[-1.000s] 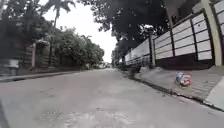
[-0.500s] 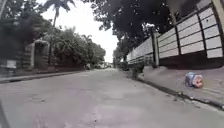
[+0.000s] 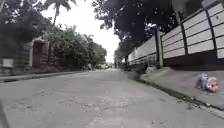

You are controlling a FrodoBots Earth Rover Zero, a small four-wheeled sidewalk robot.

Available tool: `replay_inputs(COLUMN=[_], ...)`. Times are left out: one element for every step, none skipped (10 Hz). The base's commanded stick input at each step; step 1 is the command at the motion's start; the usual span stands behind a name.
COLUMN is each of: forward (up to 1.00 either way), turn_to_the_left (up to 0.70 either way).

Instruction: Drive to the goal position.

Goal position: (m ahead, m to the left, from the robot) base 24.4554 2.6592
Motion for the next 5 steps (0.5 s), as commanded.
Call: replay_inputs(forward=[0.70, 0.70, 0.70, 0.70, 0.70], turn_to_the_left=[0.00, 0.00, 0.00, 0.00, 0.00])
